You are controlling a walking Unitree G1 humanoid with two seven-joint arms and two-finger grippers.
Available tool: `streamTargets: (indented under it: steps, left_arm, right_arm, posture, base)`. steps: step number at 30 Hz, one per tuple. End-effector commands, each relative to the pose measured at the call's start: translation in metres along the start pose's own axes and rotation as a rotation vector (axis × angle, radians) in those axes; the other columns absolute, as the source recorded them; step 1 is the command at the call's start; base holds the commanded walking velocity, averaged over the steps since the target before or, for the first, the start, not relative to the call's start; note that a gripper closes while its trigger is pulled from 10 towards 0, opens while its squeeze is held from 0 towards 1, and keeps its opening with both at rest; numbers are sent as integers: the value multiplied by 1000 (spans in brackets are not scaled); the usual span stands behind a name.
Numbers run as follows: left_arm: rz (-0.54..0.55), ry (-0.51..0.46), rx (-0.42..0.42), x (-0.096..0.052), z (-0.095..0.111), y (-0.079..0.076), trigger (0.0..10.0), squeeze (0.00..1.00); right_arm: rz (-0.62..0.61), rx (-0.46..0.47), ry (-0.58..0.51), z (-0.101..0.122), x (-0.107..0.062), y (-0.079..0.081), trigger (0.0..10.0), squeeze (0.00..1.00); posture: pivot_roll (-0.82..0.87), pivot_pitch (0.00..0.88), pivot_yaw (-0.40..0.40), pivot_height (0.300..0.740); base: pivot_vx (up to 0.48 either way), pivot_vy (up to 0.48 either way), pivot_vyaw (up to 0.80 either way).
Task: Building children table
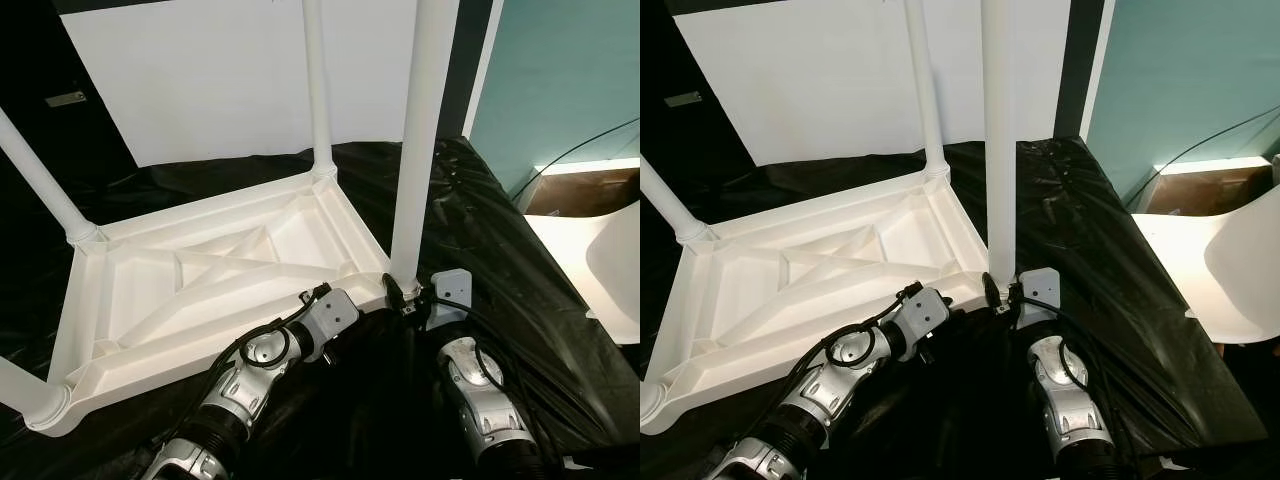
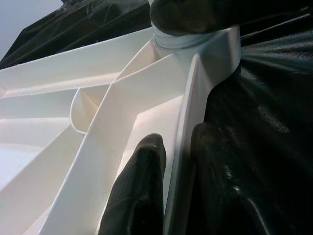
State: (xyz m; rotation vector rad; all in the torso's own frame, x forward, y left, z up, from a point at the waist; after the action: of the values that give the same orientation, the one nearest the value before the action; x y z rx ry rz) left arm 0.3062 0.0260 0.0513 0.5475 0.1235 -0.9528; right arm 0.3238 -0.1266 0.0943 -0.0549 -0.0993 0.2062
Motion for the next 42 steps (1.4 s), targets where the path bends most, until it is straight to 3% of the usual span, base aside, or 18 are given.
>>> streamTargets:
  steps: [1,2,3,4,5,6,8,11,12,24,27,28,34,42]
  left_arm:
    - [-185,279,-58,-18,-69,-49,10000,0]
    - [-185,279,-58,-18,-69,-49,10000,0]
    - [-186,278,-58,-17,-69,-50,10000,0]
    - [-186,278,-58,-17,-69,-50,10000,0]
    - [-186,278,-59,-17,-69,-50,10000,0]
    - [-187,277,-59,-17,-68,-51,10000,0]
    - [-187,276,-59,-17,-68,-51,10000,0]
    - [-185,275,-63,-16,-68,-51,10000,0]
    - [-187,275,-63,-16,-68,-52,10000,0]
    - [-189,269,-60,-12,-66,-52,10000,0]
    - [-189,269,-60,-12,-66,-52,10000,0]
    - [-187,270,-61,-13,-66,-52,10000,0]
    - [-179,274,-66,-15,-68,-51,10000,0]
    - [-177,274,-70,-16,-68,-52,10000,0]
  right_arm:
    - [-161,-20,33,-3,-1,-33,0,0]
    - [-161,-20,33,-3,-1,-33,0,0]
    - [-131,-8,50,-5,0,-26,4078,0]
    - [-131,-8,50,-5,0,-26,4078,0]
    - [-85,-1,61,-7,2,-18,10000,255]
    - [-49,8,59,-7,2,-11,10000,1000]
    - [-28,12,55,-6,2,-7,10000,1000]
    - [99,-30,52,-3,6,5,10000,1000]
    - [176,-56,65,-3,8,9,10000,0]
    - [527,-149,168,-6,11,0,10000,0]
    - [527,-149,168,-6,11,0,10000,0]
    - [578,-180,185,-4,13,-5,0,0]
    - [664,-294,295,-13,12,-14,0,0]
    - [687,-228,341,-27,-3,4,0,0]
  posture:
    - [-79,0,60,740]
    - [-79,0,60,740]
    - [-80,0,60,740]
    - [-80,0,60,740]
    - [-82,0,59,740]
    - [-82,0,57,740]
    - [-82,0,57,740]
    - [-90,0,57,740]
    - [-90,0,57,740]
    - [-99,0,56,740]
    - [-99,0,56,740]
    - [-95,0,55,740]
    - [-85,0,49,740]
    - [-87,0,49,740]
  base:
    - [0,0,0]
    - [0,0,0]
    - [0,0,0]
    - [0,0,0]
    - [0,0,0]
    - [0,0,0]
    - [0,0,0]
    - [0,0,0]
    - [0,0,0]
    - [0,0,0]
    - [0,0,0]
    - [0,0,0]
    - [0,0,0]
    - [0,0,0]
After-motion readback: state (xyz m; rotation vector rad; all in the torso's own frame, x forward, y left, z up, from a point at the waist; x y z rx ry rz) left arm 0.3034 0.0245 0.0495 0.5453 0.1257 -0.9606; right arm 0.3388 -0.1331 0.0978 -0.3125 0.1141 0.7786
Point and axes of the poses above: a point about 5 cm out from each wrist's last joint towards the gripper, its own x axis pointing out of the wrist towards the gripper, its own z axis along the axis of the wrist's last joint, y = z × x, the point moved 4 cm from there along x, pointing out of the wrist towards the gripper, and after that the axes turned 3 degrees about x, right-handed, at the moved point
